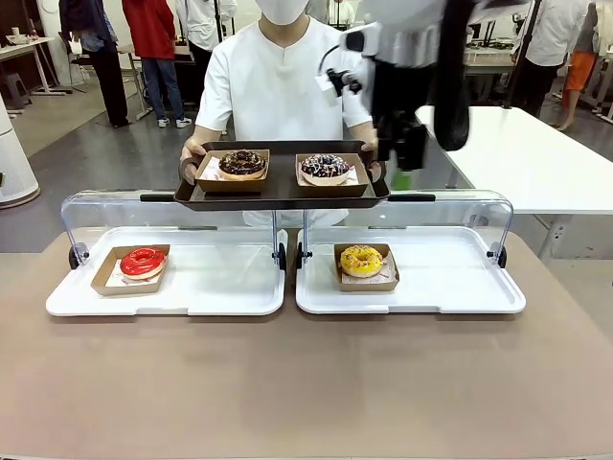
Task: Provide the desired donut to the person.
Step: Place the picked Paper togo box onto the Handle tray extended by the person.
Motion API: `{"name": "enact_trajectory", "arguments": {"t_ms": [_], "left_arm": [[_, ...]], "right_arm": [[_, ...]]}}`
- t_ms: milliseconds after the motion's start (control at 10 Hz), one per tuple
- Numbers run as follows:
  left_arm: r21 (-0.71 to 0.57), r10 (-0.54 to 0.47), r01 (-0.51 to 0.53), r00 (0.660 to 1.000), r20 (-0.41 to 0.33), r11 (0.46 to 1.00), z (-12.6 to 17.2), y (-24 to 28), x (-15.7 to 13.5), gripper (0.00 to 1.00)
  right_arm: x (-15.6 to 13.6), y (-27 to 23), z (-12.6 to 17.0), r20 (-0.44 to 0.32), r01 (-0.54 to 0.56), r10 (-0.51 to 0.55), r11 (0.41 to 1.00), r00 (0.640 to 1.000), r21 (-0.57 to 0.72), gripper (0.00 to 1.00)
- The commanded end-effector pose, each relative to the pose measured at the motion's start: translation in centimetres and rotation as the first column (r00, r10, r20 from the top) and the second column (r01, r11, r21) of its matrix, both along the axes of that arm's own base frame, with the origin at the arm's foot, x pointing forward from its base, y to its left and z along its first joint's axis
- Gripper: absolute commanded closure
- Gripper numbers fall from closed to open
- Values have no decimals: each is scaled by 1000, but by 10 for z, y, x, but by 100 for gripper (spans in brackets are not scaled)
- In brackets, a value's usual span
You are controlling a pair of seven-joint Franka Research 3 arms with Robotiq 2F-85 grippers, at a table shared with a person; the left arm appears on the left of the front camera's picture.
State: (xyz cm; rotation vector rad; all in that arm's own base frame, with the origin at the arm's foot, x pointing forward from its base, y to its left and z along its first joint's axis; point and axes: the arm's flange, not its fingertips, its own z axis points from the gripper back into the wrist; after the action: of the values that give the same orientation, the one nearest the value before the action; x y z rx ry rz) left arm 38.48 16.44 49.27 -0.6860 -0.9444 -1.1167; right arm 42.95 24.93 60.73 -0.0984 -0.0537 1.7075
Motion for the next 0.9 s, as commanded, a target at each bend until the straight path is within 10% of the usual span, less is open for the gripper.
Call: {"name": "enact_trajectory", "arguments": {"t_ms": [0,300,800], "left_arm": [[-8,-4,4,1000,6,1000,1,2,-1,0],[-8,-4,4,1000,6,1000,1,2,-1,0],[-8,-4,4,1000,6,1000,1,2,-1,0]], "right_arm": [[-45,-62,4,17,7,-7,1000,1000,4,0],[-88,-161,12,87,116,-129,984,988,137,0],[-80,-248,-13,135,113,-161,945,978,307,0]]}}
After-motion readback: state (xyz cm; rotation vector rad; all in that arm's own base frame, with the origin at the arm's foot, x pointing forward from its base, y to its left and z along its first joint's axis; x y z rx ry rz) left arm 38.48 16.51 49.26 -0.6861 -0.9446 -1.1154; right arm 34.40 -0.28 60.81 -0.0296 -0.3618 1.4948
